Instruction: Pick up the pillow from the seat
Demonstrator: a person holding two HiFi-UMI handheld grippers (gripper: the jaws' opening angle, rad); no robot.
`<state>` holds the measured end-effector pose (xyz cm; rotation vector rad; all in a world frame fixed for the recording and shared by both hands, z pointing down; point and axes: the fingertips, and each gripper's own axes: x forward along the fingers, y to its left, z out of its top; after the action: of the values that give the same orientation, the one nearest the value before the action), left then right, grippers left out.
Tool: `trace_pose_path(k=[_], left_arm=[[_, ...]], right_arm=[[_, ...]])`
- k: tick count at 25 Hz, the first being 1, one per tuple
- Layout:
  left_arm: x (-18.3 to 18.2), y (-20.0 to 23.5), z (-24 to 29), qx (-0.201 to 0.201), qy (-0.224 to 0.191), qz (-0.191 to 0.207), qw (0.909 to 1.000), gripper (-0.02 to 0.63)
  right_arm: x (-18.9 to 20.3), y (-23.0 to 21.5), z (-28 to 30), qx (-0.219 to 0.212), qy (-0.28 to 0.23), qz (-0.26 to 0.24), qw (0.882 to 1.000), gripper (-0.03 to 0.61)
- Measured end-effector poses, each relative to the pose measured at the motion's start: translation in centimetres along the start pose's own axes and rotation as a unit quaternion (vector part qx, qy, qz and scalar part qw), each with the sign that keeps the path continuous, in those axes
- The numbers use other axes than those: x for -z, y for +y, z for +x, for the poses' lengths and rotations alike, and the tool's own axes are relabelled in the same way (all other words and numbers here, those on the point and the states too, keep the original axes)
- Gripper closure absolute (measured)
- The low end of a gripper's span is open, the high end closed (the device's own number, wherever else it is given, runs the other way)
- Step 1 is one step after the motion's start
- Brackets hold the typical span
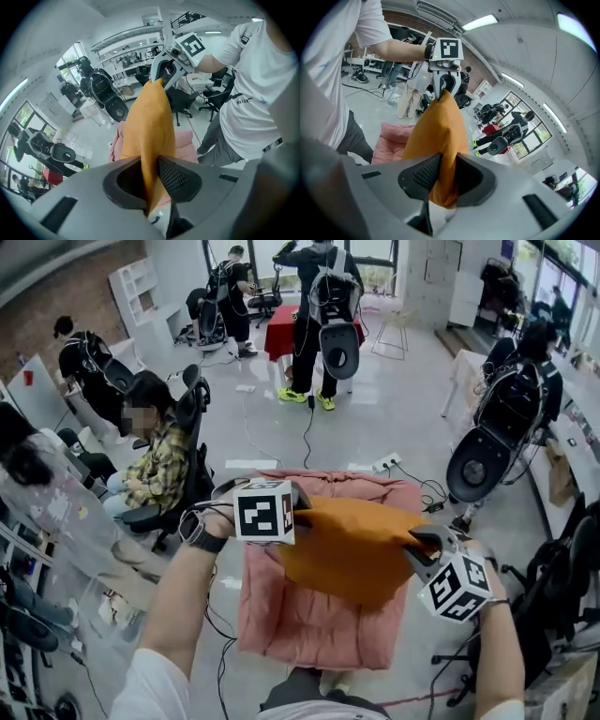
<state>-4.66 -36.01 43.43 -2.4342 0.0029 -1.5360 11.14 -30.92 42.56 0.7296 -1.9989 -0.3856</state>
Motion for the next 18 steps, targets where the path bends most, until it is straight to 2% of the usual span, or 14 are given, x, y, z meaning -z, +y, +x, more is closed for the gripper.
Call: trace_pose_path(k=[7, 18], left_arm=[[-4.4, -2.2, -7.1, -0.035, 0.021, 0.005, 0.9991, 0.517], [-8.1, -5.2, -12.3, -0.044, 0.029, 0.006, 0.9986, 0.522]], right_arm=[[-3.1, -2.3, -7.3, 0.047, -0.025, -0.026, 0.998, 0.477], [-5.1, -2.4, -13.5, 0.061, -0.052, -0.05, 0.996, 0.474]])
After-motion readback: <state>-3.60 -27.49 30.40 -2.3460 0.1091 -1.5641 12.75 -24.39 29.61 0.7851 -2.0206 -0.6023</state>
